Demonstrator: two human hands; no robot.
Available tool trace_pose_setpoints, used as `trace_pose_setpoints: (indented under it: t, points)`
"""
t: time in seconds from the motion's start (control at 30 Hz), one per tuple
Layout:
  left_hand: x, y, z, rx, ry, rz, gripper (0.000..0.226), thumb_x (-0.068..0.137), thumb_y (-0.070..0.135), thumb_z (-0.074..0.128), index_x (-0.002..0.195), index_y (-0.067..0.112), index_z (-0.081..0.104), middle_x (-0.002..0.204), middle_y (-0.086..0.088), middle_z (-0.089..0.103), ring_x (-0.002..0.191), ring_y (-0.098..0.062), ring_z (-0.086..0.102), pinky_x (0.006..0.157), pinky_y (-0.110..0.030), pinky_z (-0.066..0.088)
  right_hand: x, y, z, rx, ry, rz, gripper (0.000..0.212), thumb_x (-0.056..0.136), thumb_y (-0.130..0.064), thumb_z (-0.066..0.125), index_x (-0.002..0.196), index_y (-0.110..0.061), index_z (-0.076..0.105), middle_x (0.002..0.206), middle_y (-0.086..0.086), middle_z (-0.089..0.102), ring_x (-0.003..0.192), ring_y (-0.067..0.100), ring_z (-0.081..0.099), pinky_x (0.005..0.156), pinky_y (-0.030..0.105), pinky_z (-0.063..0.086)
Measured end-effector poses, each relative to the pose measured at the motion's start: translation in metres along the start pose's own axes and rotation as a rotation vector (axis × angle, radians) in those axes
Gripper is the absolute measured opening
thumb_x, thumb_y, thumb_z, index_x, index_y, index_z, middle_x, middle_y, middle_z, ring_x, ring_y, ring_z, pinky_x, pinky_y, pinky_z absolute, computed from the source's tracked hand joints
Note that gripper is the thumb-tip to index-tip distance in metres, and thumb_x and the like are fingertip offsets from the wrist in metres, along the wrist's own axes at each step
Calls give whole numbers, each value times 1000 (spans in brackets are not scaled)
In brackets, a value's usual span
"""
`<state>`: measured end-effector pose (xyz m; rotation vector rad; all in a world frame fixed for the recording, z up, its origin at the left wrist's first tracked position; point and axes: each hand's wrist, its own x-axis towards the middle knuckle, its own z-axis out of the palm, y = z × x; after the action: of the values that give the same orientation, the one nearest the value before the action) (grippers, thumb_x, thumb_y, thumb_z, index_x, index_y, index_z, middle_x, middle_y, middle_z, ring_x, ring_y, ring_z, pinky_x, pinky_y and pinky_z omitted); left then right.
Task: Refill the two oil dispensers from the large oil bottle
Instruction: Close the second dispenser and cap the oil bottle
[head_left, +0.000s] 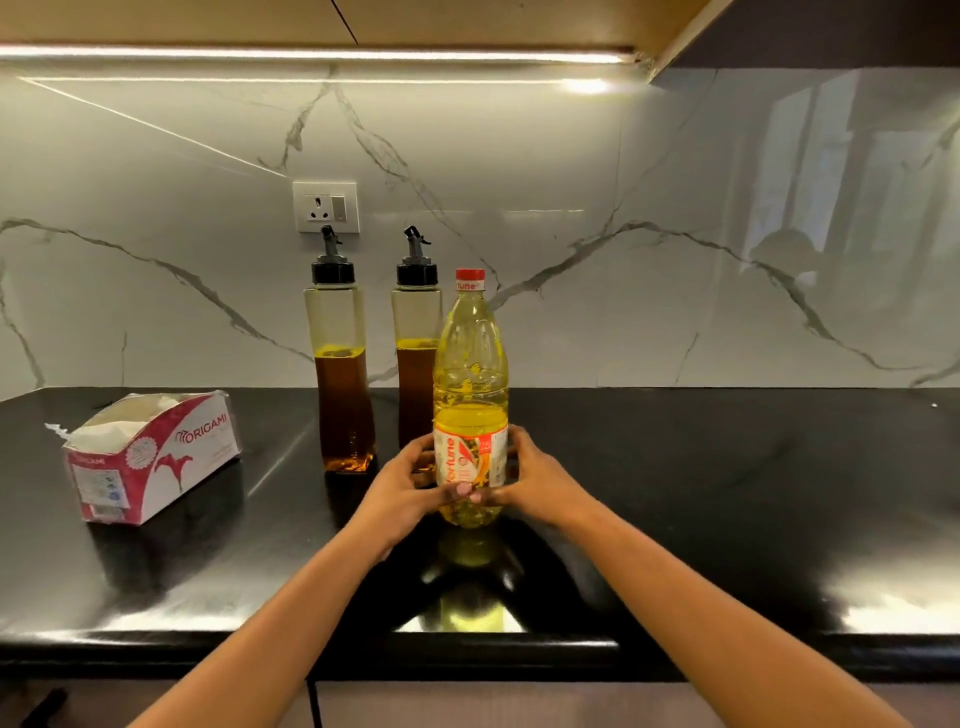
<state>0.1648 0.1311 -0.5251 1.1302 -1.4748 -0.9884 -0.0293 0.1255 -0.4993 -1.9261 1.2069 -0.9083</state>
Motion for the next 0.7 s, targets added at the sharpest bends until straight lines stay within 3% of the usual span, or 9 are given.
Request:
trace_pose_setpoints:
  t: [0.1, 0.2, 0.3, 0.5, 0.63, 0.7]
  points:
    - [24, 3, 22, -15, -12, -26, 88, 56, 29, 90, 134, 23, 49, 120, -2, 65, 110, -20, 64, 92, -48, 54, 15, 15, -20, 63, 44, 43, 89, 63, -19, 85, 135, -25, 34, 108, -16, 57, 86, -12, 52, 61, 4, 44]
    - [50, 2, 43, -13, -15, -38, 80, 69, 15, 85, 137, 22, 45, 125, -3, 61, 113, -19, 61, 92, -46, 55, 29, 29, -38, 80, 46, 93, 93, 64, -18, 84, 139, -24, 30, 122, -8, 55, 105, 4, 55, 81, 19, 49]
    - [71, 3, 57, -49, -24, -66, 83, 70, 12, 84, 141, 21, 43, 130, -3, 57, 118, -21, 57, 91, -45, 55, 43, 45, -49, 40, 68, 132, 94, 66, -18, 83, 141, -24, 27, 135, 0, 50, 122, 17, 49, 103, 38, 43]
    - [88, 8, 68, -28, -8, -89, 79, 72, 11, 83, 139, 21, 43, 133, -6, 56, 115, -19, 57, 93, -45, 54, 60, 60, -57, 23, 98, 136, 93, 65, -18, 84, 140, -24, 29, 136, 2, 50, 121, 17, 49, 102, 37, 43]
    - [73, 14, 64, 227, 9, -127, 90, 75, 23, 82, 148, 24, 29, 143, -5, 47, 125, -22, 50, 102, -44, 46, 55, 52, -64, 10, 23, 151, 110, 63, -17, 85, 147, -23, 14, 144, 7, 39, 127, 22, 45, 105, 43, 40]
    - [48, 21, 50, 314, 31, -136, 88, 78, 25, 79, 150, 25, 27, 137, -4, 49, 117, -18, 55, 98, -38, 49, 45, 41, -71, -91, 144, 162, 108, 64, -21, 85, 148, -20, 17, 141, 11, 39, 124, 24, 46, 101, 42, 43]
